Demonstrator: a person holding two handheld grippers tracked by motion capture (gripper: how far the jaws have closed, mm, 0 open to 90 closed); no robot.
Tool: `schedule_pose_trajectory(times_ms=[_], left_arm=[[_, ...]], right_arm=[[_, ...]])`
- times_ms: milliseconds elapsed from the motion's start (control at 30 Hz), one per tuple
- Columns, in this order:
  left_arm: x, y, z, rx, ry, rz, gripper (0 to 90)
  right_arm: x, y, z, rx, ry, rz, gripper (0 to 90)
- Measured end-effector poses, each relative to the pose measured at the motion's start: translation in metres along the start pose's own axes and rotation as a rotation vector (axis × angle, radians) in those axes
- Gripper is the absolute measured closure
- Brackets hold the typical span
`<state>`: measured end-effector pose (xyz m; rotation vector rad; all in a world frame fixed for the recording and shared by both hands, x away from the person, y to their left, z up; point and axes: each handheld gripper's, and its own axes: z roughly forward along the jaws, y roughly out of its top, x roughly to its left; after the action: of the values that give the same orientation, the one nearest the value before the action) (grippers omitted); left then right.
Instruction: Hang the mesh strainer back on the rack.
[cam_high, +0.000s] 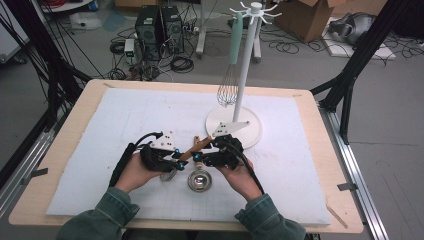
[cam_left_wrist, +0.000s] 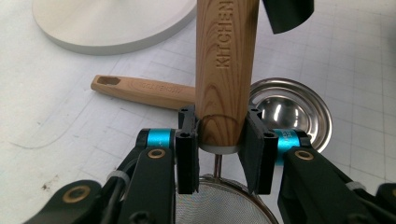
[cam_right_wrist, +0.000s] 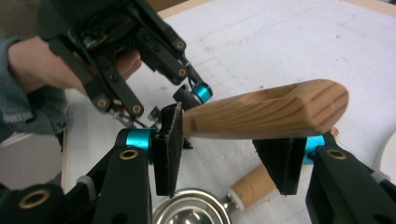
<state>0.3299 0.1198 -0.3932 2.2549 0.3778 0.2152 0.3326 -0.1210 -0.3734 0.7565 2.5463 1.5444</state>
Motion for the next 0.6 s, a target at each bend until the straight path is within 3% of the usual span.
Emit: schedule_pose_trajectory(times_ms=[133, 300, 467, 600], left_arm=[[0.0, 0.0, -0.002, 0.0, 0.013, -0.002, 69.3], [0.0, 0.0, -0.005, -0.013, 0.02, -0.006, 69.2], [0.0, -0.001, -0.011, -0.035, 0.011, -0.009, 68.8], [0.004, -0.004, -0.016, -0.078, -0.044, -0.034, 65.9]], right_arm=[[0.001, 0.004, 0.003, -0.003, -0.014, 0.018, 56.0], [0.001, 0.009, 0.007, -0.025, 0.004, 0.053, 58.6], [0.0, 0.012, 0.006, -0.057, 0.062, 0.058, 64.4], [0.002, 0.016, 0.005, -0.059, 0.116, 0.044, 68.8]])
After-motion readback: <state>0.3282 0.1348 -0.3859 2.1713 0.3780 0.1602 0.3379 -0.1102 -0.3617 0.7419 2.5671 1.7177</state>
